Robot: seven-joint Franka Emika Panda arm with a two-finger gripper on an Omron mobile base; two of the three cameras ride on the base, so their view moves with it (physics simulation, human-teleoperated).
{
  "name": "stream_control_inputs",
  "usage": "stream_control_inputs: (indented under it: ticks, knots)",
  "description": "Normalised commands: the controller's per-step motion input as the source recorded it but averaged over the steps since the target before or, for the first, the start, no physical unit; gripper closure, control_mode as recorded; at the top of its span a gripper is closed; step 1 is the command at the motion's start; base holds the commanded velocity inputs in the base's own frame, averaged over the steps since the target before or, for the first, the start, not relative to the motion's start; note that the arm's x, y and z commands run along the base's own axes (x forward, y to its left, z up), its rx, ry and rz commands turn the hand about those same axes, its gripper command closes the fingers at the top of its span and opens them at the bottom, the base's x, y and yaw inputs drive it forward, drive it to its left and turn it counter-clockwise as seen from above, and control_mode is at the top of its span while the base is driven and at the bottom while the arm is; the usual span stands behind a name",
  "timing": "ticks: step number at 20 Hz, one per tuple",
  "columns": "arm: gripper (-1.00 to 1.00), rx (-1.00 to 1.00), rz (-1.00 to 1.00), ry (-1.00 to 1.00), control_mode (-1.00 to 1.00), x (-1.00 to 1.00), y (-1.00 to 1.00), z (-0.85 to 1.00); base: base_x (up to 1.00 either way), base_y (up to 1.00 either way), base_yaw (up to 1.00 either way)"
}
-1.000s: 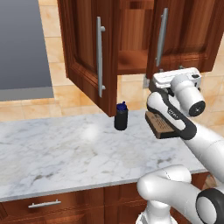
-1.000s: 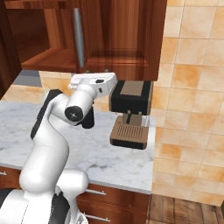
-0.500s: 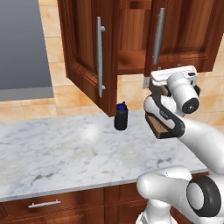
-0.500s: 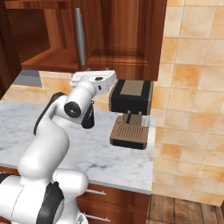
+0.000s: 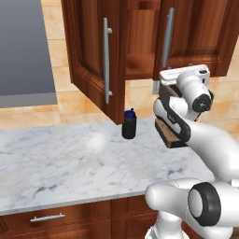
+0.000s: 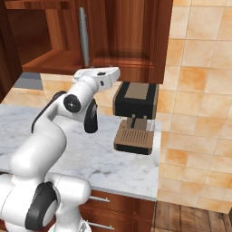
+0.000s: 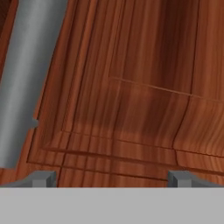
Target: Close all open cabinet doors.
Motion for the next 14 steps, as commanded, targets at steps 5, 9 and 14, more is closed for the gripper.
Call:
stream_control_inputs:
  ticks: [5, 9, 14]
  knots:
    - [-1.00, 0.00, 0.00, 0.00, -1.00, -0.04, 0.00, 0.00, 0.00, 0.00, 0.00]
    - [-1.00, 0.00, 0.00, 0.00, -1.00, -0.77, -0.11, 0.00, 0.00, 0.00, 0.00]
    - [-1.00, 0.00, -0.04, 0.00, -1.00, -1.00, -0.10, 0.05, 0.00, 0.00, 0.00]
